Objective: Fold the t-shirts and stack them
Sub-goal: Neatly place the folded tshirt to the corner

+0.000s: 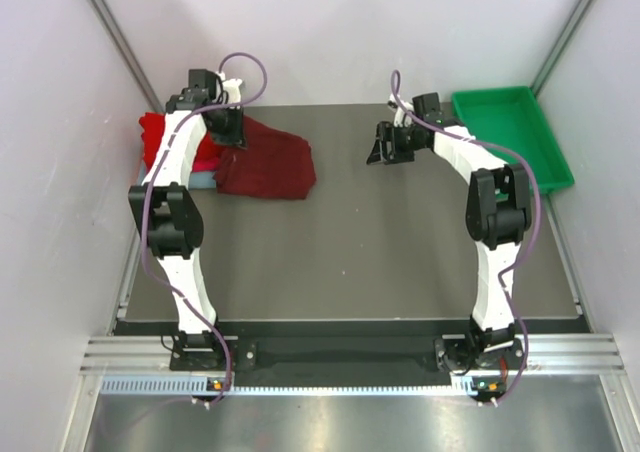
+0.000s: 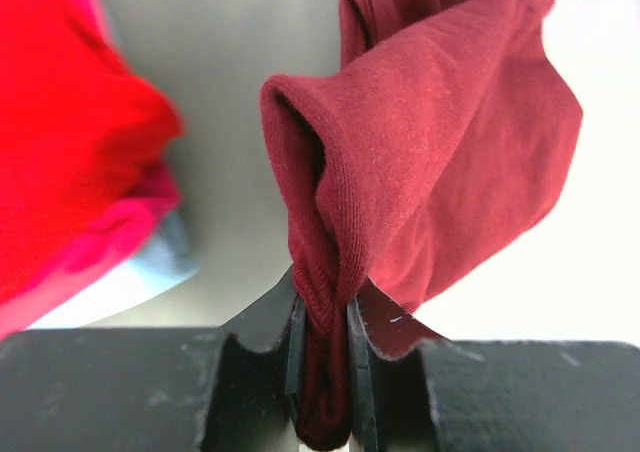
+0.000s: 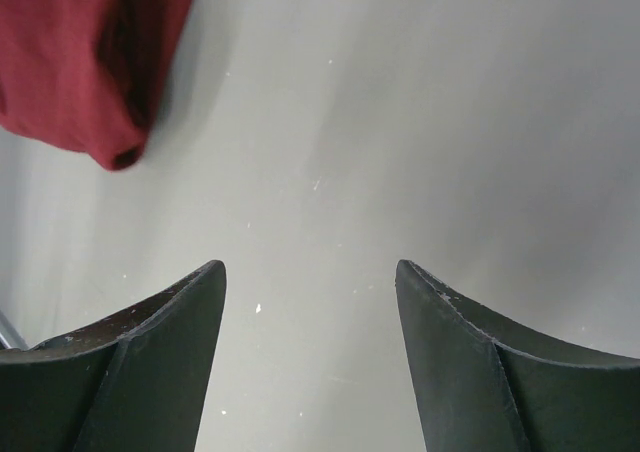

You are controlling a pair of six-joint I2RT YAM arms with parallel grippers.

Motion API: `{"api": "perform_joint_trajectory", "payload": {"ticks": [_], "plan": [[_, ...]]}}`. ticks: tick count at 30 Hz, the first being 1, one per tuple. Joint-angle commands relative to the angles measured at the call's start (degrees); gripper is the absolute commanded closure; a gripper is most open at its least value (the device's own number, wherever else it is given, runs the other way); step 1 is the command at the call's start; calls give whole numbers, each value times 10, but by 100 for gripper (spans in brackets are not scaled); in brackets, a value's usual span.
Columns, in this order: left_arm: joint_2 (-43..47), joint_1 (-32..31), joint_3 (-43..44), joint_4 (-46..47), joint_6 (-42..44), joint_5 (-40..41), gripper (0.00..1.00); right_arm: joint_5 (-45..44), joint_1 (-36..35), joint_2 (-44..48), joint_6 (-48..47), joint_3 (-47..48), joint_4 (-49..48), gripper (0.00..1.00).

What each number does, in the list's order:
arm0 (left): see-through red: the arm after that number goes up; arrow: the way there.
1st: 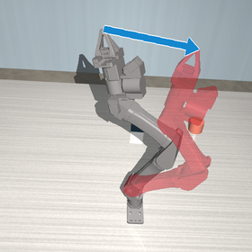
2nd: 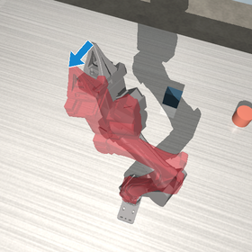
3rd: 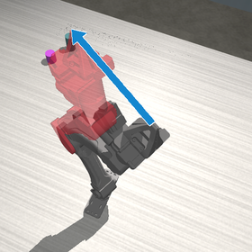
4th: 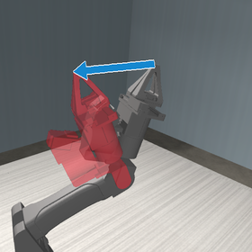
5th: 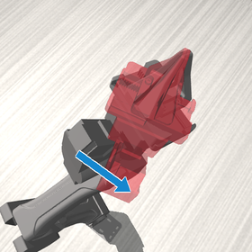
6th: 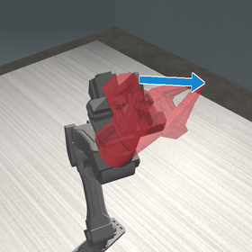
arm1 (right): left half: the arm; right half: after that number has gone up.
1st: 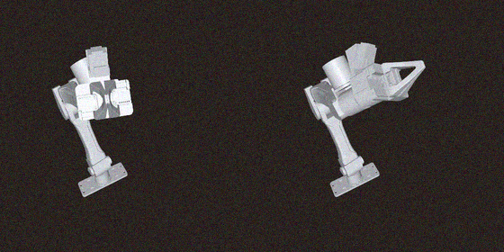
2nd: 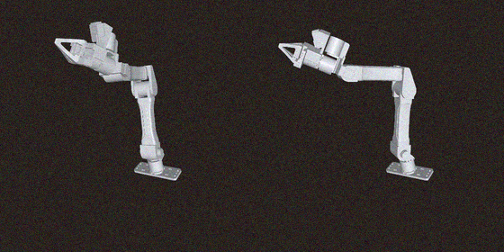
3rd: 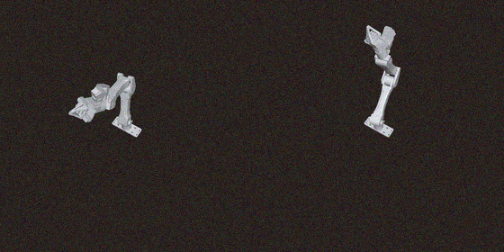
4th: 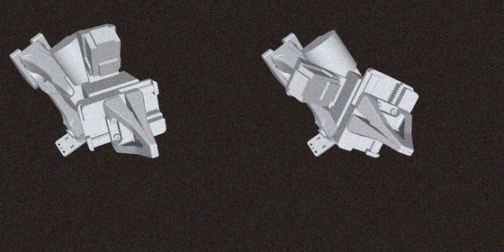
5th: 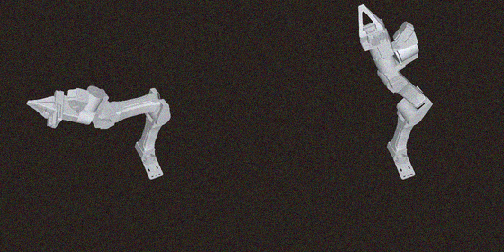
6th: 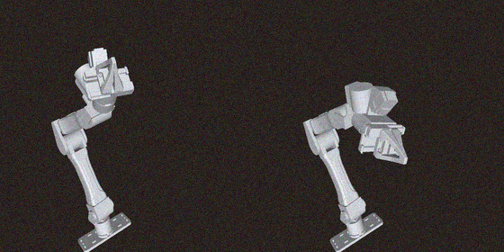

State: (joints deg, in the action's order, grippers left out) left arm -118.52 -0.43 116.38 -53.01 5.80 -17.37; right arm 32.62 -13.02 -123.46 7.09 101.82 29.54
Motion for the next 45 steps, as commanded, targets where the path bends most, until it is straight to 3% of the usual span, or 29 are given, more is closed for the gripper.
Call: {"api": "perform_joint_trajectory", "payload": {"ticks": [1,9,17,30,45], "plan": [[51,-4,39,14,39,94,100,3,-5,-8,-4,31,-12,31],[51,0,101,48,94,263,100,5,-10,-9,-6,21,-18,31],[37,16,145,86,102,355,100,3,-19,-6,-8,18,-20,31],[55,23,99,135,188,526,100,2,-39,-5,-14,15,-22,31],[-31,89,104,202,248,584,100,2,-42,10,-22,0,-23,31]]}}
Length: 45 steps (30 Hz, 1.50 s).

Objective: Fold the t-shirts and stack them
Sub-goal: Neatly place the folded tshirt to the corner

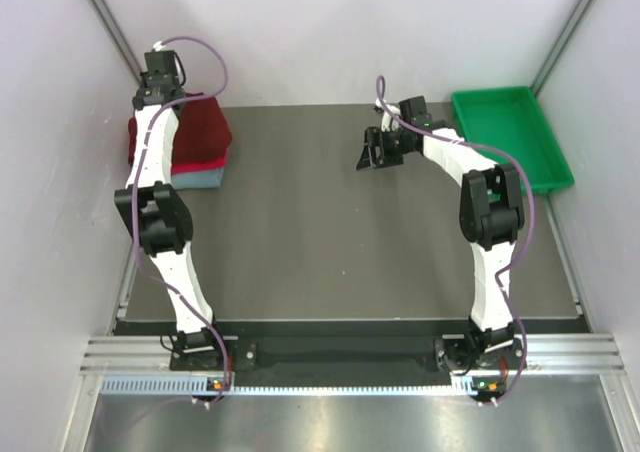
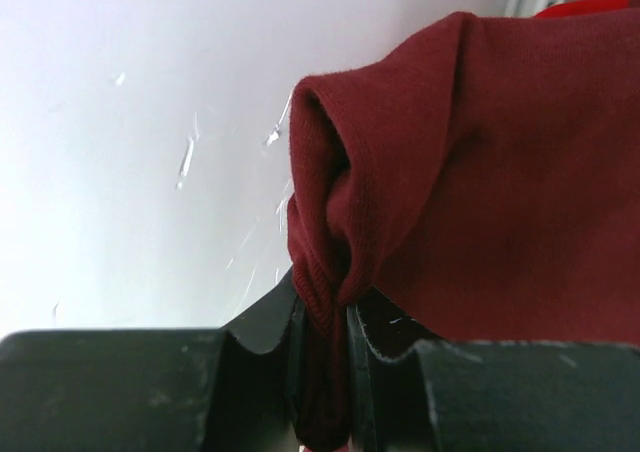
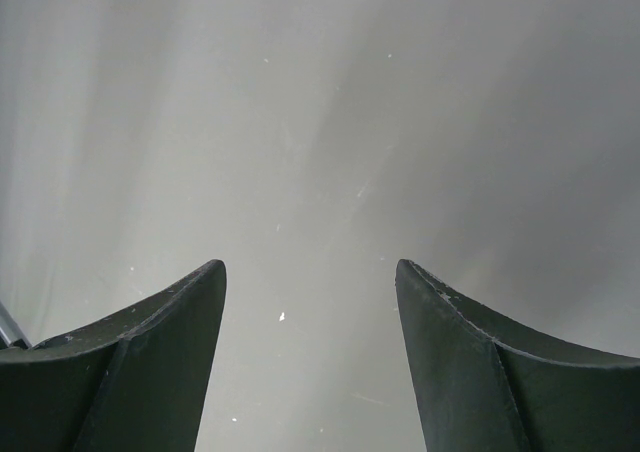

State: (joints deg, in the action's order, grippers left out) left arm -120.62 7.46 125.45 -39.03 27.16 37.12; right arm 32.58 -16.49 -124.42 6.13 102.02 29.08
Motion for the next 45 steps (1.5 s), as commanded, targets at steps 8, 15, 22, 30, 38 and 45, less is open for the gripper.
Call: {"api": "perform_joint_trajectory", "payload": {"ticks": [8,15,22,30,38,45], "plan": [[-94,11,24,112,55,33,100,3,-7,25,-10,-8,-19,31],[-162,11,74,148,68,35,100,1,-7,37,-15,-22,-18,31],[-214,11,88,250,134,95,100,-3,-8,44,-16,-25,-17,31],[-245,9,103,313,173,144,49,-8,-14,54,-21,-31,-9,31],[-157,-38,109,267,110,136,22,-19,-38,55,-36,-31,-5,31],[-40,-168,23,195,46,45,10,-20,-56,39,-33,-6,-3,31]]}}
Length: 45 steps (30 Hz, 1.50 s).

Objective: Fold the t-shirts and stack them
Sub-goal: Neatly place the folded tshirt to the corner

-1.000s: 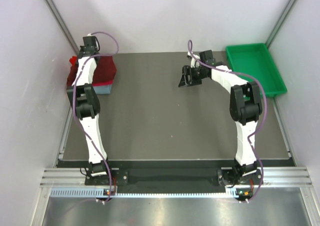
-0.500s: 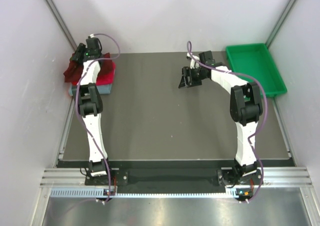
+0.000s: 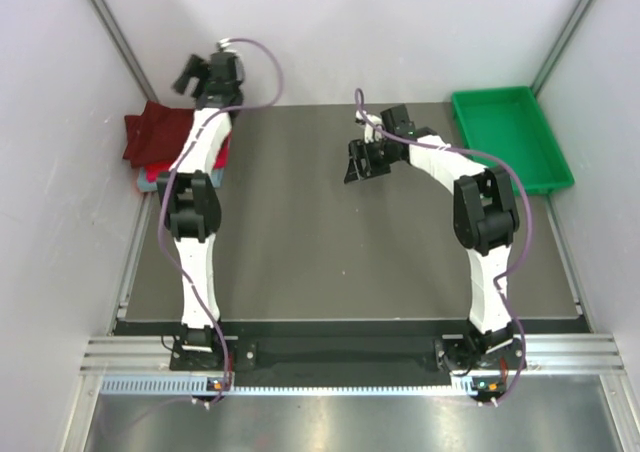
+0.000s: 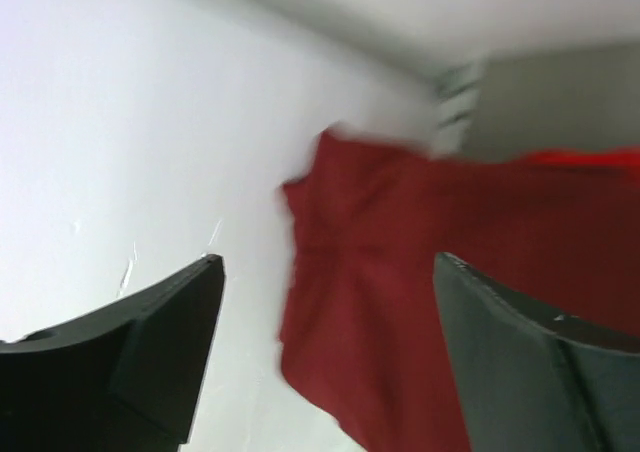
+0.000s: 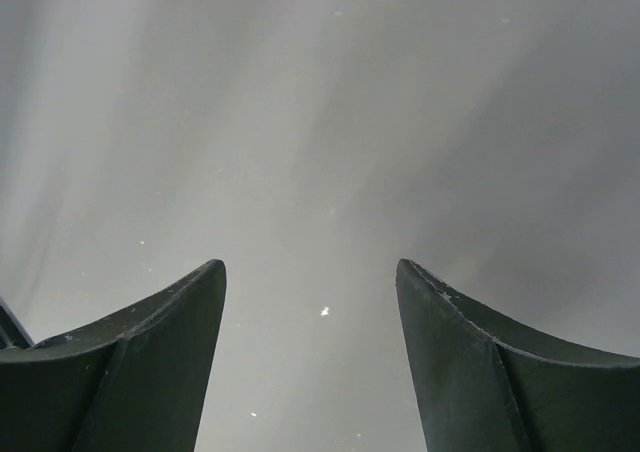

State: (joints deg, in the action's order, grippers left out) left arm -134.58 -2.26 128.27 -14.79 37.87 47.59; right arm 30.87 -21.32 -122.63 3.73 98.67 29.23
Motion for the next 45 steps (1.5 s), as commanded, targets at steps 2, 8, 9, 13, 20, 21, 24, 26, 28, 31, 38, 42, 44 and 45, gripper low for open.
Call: {"api": "perform_joint_trajectory", "payload": {"ticks": [2,8,9,13,20,21,24,26,28,31,38,42,44,45], "plan": [[132,-88,-6,-117,-179,-178,2,-11,-7,21,-9,32,-7,31],[188,-74,-114,-208,-460,-473,2,-113,-7,43,29,60,-36,31],[194,-72,-133,-205,-476,-505,1,-131,-7,46,29,73,-37,31],[228,-77,-191,-171,-495,-534,2,-317,-11,71,0,117,-44,28],[391,-87,-382,228,-340,-359,1,-521,-10,132,-109,201,-108,20],[398,-87,-405,297,-313,-352,1,-534,-12,140,-144,215,-127,18],[411,-86,-402,321,-236,-320,1,-570,-11,175,-178,214,-149,0],[416,-86,-400,316,-213,-290,1,-577,-11,207,-171,198,-146,0],[422,-85,-413,311,-206,-274,1,-557,-11,225,-163,163,-136,0],[427,-75,-440,282,-240,-227,1,-547,-11,246,-144,130,-110,0],[385,7,-466,231,-346,-253,1,-498,1,268,-73,74,-74,0],[299,56,-436,202,-360,-282,2,-470,2,269,-64,57,-69,0],[231,64,-398,152,-363,-310,3,-470,3,269,-62,51,-68,0],[208,64,-345,79,-362,-306,4,-469,4,270,-61,50,-68,0]]}}
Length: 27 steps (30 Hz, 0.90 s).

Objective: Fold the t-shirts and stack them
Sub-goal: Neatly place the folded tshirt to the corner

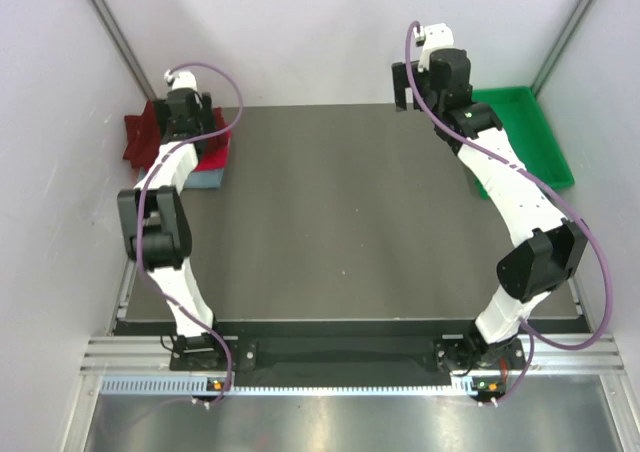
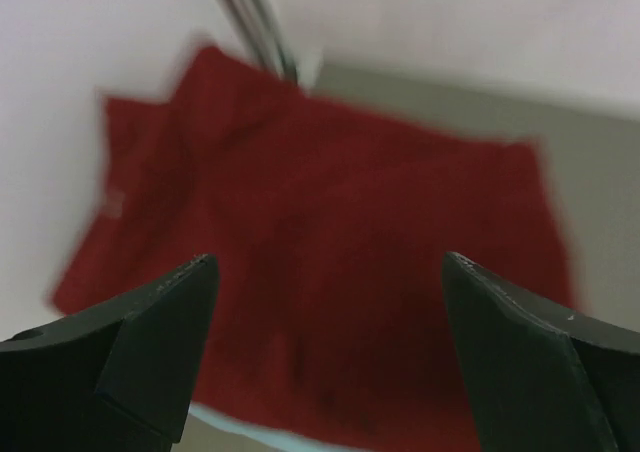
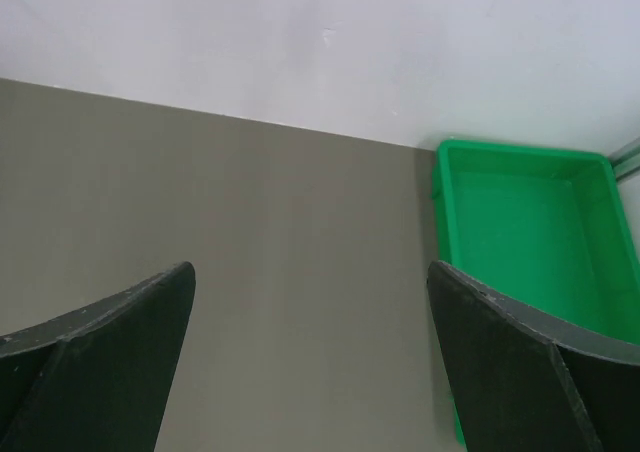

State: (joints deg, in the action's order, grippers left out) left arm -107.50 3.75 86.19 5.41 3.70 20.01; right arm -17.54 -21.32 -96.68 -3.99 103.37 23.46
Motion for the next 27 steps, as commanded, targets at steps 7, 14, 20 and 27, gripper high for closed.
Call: {"api": "perform_joint_trajectory", "payload": {"ticks": [7,14,20,27], "plan": [[-81,2,122,-108,-51,-7,4,11,5,37,5,-17,-15,0],[47,-124,159,5,60,84,1,14,22,69,28,-48,-22,0],[115,-225,81,51,71,60,1,-90,22,59,55,-67,-61,0],[159,-252,-23,-114,-156,-51,1,-127,14,97,44,-141,-70,0]]}}
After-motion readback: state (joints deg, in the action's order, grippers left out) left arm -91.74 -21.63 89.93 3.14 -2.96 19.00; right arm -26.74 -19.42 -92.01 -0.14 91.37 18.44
